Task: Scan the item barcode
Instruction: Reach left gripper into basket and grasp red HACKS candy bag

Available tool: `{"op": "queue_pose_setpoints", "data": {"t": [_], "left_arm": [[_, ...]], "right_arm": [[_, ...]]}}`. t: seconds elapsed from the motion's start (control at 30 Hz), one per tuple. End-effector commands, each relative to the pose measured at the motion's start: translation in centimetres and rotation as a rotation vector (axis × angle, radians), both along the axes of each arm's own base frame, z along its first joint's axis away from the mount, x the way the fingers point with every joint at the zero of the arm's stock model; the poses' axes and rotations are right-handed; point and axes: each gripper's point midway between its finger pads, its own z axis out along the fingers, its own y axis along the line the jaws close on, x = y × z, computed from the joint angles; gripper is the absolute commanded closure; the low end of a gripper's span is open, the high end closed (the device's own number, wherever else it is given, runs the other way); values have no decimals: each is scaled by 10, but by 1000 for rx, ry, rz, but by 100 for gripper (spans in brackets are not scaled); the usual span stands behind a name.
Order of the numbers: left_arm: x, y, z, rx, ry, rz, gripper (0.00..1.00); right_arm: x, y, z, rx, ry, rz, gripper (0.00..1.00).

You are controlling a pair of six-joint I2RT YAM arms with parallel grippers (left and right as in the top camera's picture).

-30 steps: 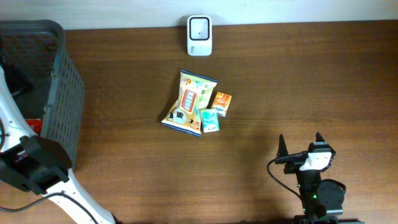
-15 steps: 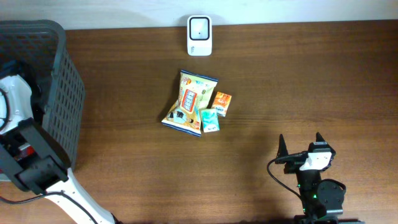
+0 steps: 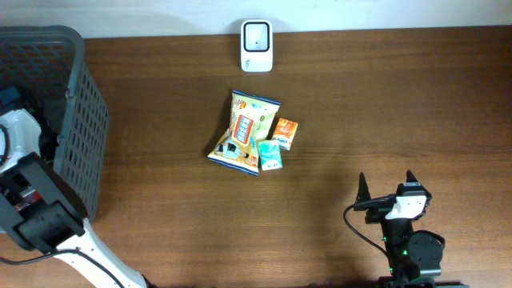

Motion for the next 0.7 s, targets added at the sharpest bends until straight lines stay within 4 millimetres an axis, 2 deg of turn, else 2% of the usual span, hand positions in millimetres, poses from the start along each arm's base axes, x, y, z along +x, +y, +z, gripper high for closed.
{"op": "queue_pose_setpoints", "data": {"t": [0.0,0.07,0.13,0.2,0.27,0.37,0.5,0.53,0.57,0.6,0.63,0.67], "left_arm": [[-6,-7,-17,-58,23,-23,39],[-7,-8,-18,-61,28,-23,53],[-12,-11,-24,-72,44,-22,72],[-16,-14,-29,-81,56,-22,100],[-18,-19,-33,-104,58,-24,100],[-1,-34,-25,-143,4,-57,100],[46,-49,37,-54,-130,-149,100],[51,-50,52,-19,-149,-161,82],[50,-48,65,25,-152,-161,48],[46,-45,69,47,-141,-148,40],[33,-37,71,90,-99,-100,18],[22,-29,73,122,-77,-47,5]], "right_arm": [[0,-2,-3,11,5,-9,1],[0,-2,-3,11,5,-9,1],[0,-2,-3,11,5,-9,1],[0,-2,-3,11,5,-9,2],[0,-2,-3,11,5,-9,1],[0,-2,-3,11,5,-9,1],[0,-2,-3,11,5,-9,1],[0,-2,-3,11,5,-9,1],[0,-2,-3,11,5,-9,1],[0,-2,-3,11,5,-9,1],[0,-2,-3,11,5,-9,1],[0,-2,-3,11,5,-9,1]]}}
